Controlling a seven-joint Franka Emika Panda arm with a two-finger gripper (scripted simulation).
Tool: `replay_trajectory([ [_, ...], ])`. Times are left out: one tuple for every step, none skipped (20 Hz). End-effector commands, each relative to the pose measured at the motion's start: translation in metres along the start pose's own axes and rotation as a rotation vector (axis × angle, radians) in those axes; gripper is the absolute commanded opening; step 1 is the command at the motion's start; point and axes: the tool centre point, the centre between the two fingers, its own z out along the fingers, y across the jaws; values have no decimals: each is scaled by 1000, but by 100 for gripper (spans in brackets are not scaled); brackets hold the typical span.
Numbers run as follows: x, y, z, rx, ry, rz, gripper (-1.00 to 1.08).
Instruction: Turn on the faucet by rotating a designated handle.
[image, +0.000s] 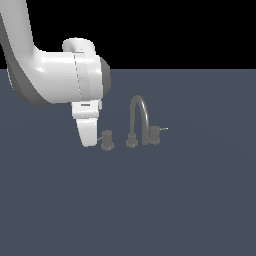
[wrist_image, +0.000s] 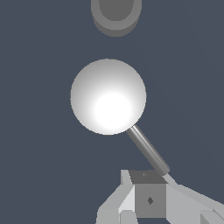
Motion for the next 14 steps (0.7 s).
replay_trajectory([
  [9, 5, 0, -2, 2, 5, -100],
  [14, 7, 0, -2, 2, 7, -100],
  [18, 10, 0, -3, 3, 10, -100],
  [23, 13, -1, -3, 4, 12, -100],
  [28, 16, -1, -4, 5, 14, -100],
  [33, 18, -1, -4, 6, 16, -100],
  [38, 21, -1, -5, 6, 19, -100],
  [43, 24, -1, -6, 7, 21, -100],
  [48, 27, -1, -6, 8, 23, -100],
  [48, 27, -1, -6, 8, 23, -100],
  [15, 21, 0, -2, -6, -25, -100],
  [23, 21, 0, -3, -4, -20, -100],
  [31, 20, 0, -3, -3, -14, -100],
  [39, 19, -1, -3, -1, -9, -100],
])
